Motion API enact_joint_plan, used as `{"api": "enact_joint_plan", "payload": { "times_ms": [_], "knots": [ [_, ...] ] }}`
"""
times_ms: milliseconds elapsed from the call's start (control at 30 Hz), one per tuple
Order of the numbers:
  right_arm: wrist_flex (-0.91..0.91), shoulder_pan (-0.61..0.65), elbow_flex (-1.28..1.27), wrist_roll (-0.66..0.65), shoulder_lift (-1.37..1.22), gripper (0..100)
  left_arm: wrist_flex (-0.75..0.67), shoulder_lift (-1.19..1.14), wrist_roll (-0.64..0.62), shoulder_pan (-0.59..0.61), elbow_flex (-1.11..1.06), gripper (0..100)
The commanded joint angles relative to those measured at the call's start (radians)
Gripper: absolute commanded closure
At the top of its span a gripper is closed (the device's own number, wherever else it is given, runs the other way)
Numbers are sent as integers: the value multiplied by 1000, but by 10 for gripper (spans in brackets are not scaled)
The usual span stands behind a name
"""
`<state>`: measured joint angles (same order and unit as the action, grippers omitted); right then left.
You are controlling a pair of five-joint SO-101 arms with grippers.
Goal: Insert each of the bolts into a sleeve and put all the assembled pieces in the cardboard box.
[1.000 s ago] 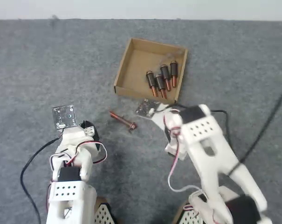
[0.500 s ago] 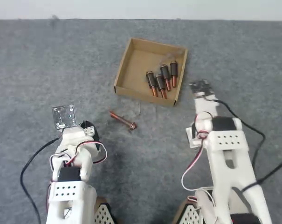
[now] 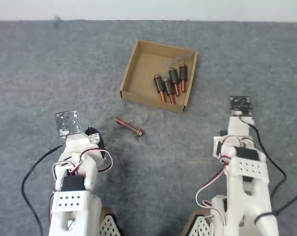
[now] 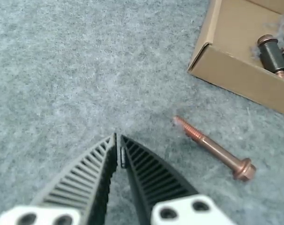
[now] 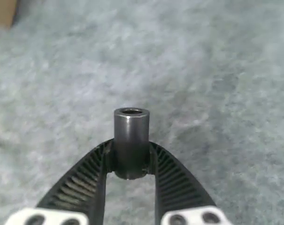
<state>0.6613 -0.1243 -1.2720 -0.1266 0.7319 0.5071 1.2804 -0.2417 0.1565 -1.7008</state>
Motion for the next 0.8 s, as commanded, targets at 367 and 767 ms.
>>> {"api": "enact_joint_plan", "payload": {
  "times_ms": [367,767],
  "knots": [
    [-194,-81,-195,9,305,992,440,15,183,6,269,988],
    [-193,-30,-299,5,513,992,778,-635,388,-92,863,988]
  ]
}}
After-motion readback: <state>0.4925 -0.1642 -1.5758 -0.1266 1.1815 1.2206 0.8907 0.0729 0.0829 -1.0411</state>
